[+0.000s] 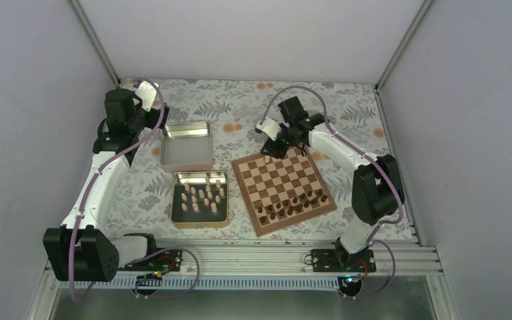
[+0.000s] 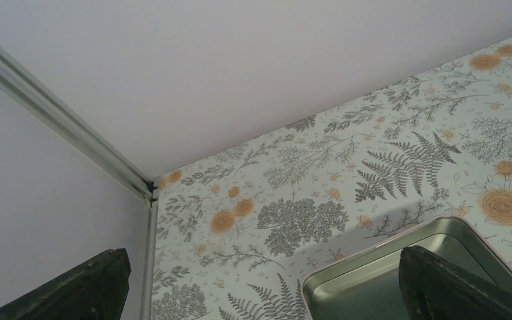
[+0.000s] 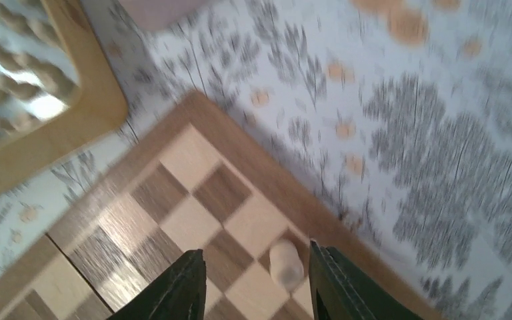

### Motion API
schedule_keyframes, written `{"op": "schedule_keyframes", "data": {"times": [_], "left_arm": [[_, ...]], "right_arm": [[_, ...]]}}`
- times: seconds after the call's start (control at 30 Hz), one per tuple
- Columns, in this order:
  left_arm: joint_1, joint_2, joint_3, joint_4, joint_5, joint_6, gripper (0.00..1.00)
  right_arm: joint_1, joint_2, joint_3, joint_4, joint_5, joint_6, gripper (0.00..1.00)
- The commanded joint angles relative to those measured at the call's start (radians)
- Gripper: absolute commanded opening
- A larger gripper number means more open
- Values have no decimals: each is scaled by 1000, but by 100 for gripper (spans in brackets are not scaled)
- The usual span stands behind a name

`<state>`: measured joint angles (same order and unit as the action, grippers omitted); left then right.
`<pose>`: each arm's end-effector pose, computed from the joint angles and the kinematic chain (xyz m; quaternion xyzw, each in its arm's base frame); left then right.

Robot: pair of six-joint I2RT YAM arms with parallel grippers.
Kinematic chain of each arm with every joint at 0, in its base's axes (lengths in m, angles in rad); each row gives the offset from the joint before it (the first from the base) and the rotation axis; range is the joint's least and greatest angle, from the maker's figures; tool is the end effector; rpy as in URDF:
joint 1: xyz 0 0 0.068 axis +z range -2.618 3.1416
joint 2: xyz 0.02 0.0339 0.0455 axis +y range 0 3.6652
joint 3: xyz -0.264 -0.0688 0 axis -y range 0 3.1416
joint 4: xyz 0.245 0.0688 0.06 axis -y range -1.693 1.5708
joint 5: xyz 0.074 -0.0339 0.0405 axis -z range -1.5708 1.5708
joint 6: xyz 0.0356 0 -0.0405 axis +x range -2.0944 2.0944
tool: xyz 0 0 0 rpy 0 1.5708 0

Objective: Set up the chess pieces on the board
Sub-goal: Place the chess piece on the chessboard, then pick up the chess piece from the storage box.

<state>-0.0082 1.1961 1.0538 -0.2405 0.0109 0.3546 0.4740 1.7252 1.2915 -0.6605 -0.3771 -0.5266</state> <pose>0.2761 -0.0027 0.3429 0.1525 0.8146 0.0920 0.5521 0.3119 0.1747 0.2307 -0.4967 0.8163 0.1760 0.2366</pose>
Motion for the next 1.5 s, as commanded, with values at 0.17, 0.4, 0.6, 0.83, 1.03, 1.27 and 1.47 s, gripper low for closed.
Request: {"op": "schedule_keyframes", "data": {"times": [0.17, 0.4, 0.6, 0.83, 1.03, 1.27, 1.47], "left_arm": [[5, 7, 2, 15, 1, -9, 100], [5, -6, -21, 26, -4, -6, 100], [5, -6, -24, 29, -2, -6, 100], [4, 0, -29, 37, 6, -5, 100], [5, 1, -23, 30, 8, -6, 100], [5, -5, -20, 31, 8, -7, 100], [5, -1, -28, 32, 14, -5, 100]], "right_arm": [[298, 60, 247, -99, 42, -32, 40], [428, 179, 299, -97, 44, -47, 37], [502, 235, 286, -128, 42, -66, 33], [558, 217, 216, -120, 39, -61, 33], [585, 227, 208, -125, 31, -60, 33], [597, 253, 216, -108, 50, -53, 34], [604, 270, 226, -107, 36, -56, 34]]}}
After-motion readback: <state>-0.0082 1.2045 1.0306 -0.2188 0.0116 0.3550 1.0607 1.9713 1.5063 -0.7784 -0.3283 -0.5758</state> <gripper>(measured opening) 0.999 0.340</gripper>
